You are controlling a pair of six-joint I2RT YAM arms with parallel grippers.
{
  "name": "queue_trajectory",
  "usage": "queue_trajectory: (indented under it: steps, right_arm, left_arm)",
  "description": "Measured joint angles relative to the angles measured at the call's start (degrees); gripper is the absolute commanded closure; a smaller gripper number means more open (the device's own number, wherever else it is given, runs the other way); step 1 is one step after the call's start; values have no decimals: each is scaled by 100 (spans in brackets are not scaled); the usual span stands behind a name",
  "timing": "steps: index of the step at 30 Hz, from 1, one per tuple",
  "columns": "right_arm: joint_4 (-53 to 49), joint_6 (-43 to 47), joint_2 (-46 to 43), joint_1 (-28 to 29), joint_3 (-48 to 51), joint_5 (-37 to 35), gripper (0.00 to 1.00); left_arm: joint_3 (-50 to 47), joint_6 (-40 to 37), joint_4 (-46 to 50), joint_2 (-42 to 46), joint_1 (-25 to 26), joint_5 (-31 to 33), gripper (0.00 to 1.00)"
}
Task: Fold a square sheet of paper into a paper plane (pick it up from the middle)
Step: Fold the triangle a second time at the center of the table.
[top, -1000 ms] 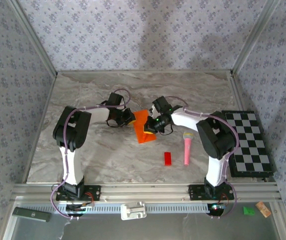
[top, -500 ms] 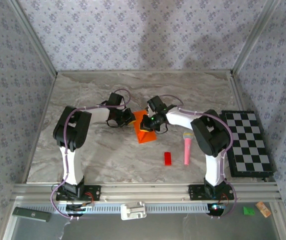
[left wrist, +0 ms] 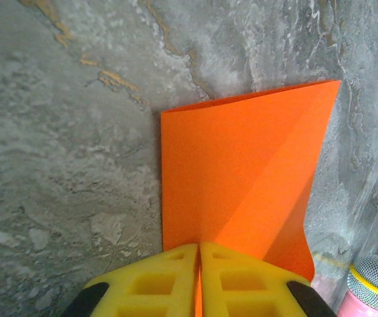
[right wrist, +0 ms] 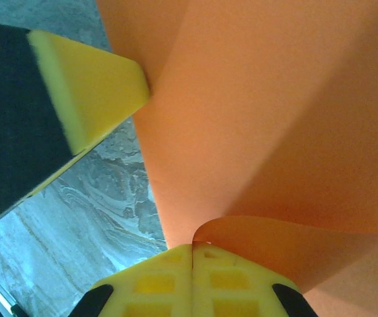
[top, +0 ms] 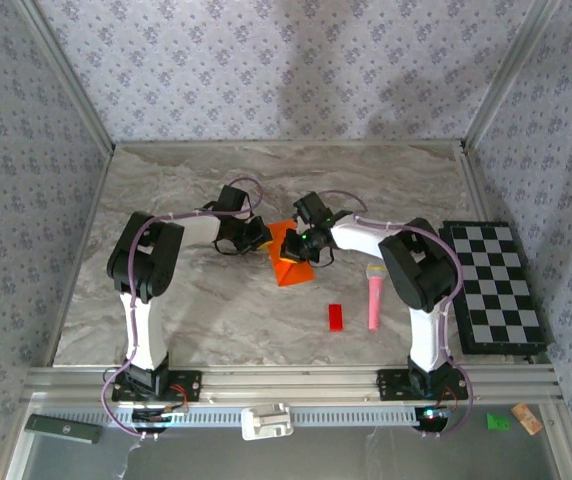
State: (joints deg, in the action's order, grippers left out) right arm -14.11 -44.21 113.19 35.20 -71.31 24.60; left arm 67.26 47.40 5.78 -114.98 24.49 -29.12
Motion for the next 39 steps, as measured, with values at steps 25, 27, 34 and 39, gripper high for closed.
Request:
queue_trajectory:
  steps: [25,27,34,39]
  right_arm:
    - [70,2,138,26,-11,-20,100]
    - [70,0,144,26,-11,-20,100]
    - [83,2,181,26,-26,4,100]
    - [85,2,216,26,-55,31,100]
  left_arm:
    - [0,2,0,-2,2,0,90]
    - [0,2,-2,-2,4,0,90]
    - [20,0,-11,-28,7,-20,90]
    - [22,2,-22,-33,7,-24,90]
